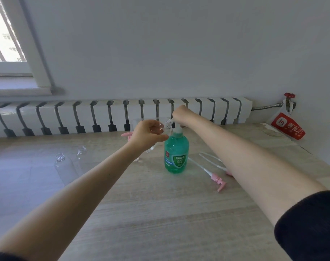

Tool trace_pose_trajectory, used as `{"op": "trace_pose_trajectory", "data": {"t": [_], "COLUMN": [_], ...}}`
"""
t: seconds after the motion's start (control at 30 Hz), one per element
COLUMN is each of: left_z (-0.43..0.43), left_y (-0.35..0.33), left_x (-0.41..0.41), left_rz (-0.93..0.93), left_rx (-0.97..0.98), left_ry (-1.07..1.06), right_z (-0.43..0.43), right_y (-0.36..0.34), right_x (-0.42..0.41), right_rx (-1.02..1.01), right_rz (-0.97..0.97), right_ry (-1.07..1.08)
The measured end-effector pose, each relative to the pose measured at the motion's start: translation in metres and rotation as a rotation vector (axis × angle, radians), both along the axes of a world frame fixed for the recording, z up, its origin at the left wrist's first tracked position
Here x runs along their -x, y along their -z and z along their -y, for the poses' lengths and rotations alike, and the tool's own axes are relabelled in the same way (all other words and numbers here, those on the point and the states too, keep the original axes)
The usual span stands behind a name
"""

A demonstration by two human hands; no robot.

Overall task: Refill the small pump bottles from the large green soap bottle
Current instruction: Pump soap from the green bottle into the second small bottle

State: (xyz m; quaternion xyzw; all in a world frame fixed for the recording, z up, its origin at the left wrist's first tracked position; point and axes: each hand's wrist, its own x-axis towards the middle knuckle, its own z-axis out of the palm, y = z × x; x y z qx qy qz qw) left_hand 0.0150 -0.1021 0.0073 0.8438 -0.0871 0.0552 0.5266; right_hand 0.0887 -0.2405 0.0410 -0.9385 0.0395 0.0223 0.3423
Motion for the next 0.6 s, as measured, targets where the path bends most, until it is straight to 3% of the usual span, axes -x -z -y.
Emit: {"op": "trace_pose_trajectory", "data": {"t": [0.13, 0.6], "left_z": [-0.001, 0.001], "left_y": [0.005, 0.015], "left_x": [-0.002, 0.000], "left_rz": [-0.010, -0.012], "left_rx": [0.013, 0.026], "left_ry": [-0.004, -0.002], "right_z": [-0.006, -0.008], "right_y": [0.002, 0.006], "right_x": [-0.003, 0.006], "right_rx": [0.116, 0.126], "right_rz": [-0.037, -0.010], "right_ry": [0.006, 0.026]}}
